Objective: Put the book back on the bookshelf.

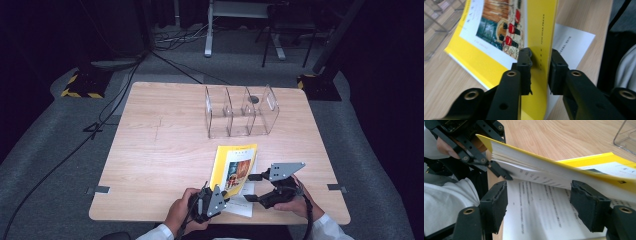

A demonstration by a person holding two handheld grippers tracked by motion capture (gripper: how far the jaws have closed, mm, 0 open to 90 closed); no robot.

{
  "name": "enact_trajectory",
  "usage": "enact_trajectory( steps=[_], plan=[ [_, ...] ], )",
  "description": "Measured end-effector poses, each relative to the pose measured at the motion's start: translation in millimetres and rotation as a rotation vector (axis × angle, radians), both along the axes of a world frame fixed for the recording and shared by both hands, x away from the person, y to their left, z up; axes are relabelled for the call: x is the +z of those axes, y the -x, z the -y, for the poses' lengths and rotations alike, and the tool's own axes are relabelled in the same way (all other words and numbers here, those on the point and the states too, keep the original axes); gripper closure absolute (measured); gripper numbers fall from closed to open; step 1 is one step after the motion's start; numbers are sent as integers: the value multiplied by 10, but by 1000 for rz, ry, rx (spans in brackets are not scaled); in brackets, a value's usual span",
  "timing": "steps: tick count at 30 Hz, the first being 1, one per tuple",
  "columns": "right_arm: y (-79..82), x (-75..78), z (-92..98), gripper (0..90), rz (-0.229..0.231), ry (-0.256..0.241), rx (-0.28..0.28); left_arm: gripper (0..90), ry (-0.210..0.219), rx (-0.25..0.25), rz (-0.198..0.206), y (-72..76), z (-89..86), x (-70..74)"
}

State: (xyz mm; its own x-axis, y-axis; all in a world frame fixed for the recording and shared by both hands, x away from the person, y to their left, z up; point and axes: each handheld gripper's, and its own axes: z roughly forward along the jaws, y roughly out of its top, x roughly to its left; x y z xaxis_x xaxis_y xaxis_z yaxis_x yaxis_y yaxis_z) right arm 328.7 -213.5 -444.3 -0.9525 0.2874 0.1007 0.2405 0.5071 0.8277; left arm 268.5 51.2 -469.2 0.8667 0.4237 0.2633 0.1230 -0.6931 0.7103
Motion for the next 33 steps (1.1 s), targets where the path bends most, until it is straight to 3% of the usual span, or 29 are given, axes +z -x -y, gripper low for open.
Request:
enact_trajectory(
  steps=[5, 7, 11, 13, 16, 18, 20, 25, 27, 31, 33],
  plan=[
    [2, 19, 31, 307, 19, -10, 6, 829, 28, 3, -28, -68, -199, -8],
    [18, 42, 45, 303, 51, -12, 10, 832, 49, -5, -46, -95, -273, -4],
    [38, 120, 6, 285, 132, -15, 13, 829, 48, -31, -64, -135, -379, 1],
    [7, 148, -53, 274, 185, 1, 34, 828, 43, -37, -69, -154, -425, 12],
    [-88, 128, -149, 271, 194, 12, 65, 829, 33, -50, -69, -179, -505, 26],
    [-141, 91, -226, 277, 237, 65, 87, 825, 33, -54, -76, -191, -537, 28],
    [-171, 68, -261, 284, 237, 81, 104, 822, 42, -56, -96, -240, -640, 39],
    [-286, -71, -340, 397, 293, 181, 77, 803, 47, -54, -123, -337, -849, 61],
    [-342, -128, -332, 415, 306, 216, 35, 792, 44, -49, -131, -372, -931, 63],
    [-420, -198, -284, 500, 317, 233, 6, 779, 49, -30, -138, -432, -1055, 80],
    [-481, -218, -244, 647, 327, 194, 12, 763, 67, 11, -139, -500, -1161, 86]
  ],
)
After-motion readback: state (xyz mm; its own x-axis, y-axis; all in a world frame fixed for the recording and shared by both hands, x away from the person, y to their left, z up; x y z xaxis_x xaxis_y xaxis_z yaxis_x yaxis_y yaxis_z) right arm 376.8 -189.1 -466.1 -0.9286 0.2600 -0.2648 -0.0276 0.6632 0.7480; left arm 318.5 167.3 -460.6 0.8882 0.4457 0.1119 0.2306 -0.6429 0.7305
